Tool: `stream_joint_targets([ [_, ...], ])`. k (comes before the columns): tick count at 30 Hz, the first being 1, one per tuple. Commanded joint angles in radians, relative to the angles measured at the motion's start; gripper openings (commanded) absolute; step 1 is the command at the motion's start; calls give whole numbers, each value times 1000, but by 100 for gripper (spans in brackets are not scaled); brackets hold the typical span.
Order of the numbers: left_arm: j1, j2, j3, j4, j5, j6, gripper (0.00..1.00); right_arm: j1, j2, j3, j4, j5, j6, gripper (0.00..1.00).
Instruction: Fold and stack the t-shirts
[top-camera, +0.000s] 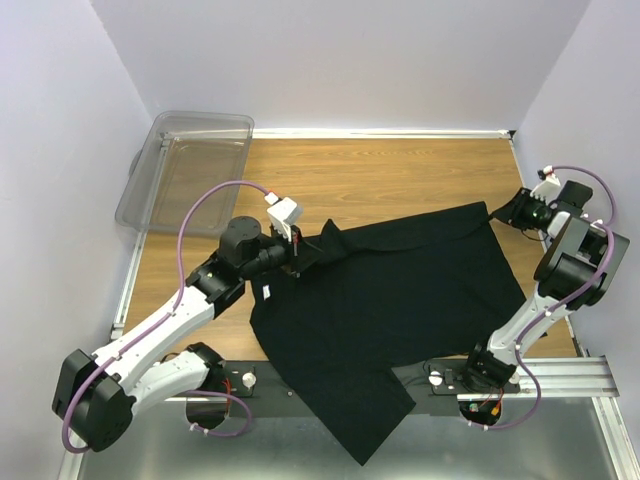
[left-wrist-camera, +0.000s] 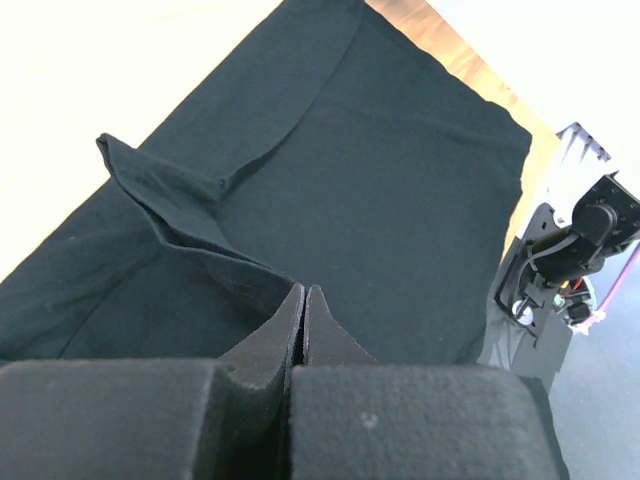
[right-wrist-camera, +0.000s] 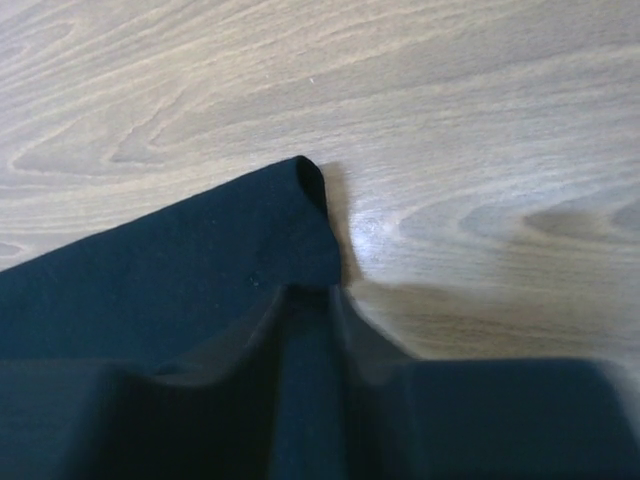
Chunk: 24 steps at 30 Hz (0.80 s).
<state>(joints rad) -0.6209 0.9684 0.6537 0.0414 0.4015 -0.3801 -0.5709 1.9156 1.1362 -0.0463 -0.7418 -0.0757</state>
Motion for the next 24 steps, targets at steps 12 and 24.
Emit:
stream_joint_targets([
  [12,-106,24,-65,84,0,-77,0,-23,-113,-56,5,-45,-26,47],
  [24,-255,99,-117,133,-33,-166,0,-7,-181,-92,-162,-195,-222,48],
])
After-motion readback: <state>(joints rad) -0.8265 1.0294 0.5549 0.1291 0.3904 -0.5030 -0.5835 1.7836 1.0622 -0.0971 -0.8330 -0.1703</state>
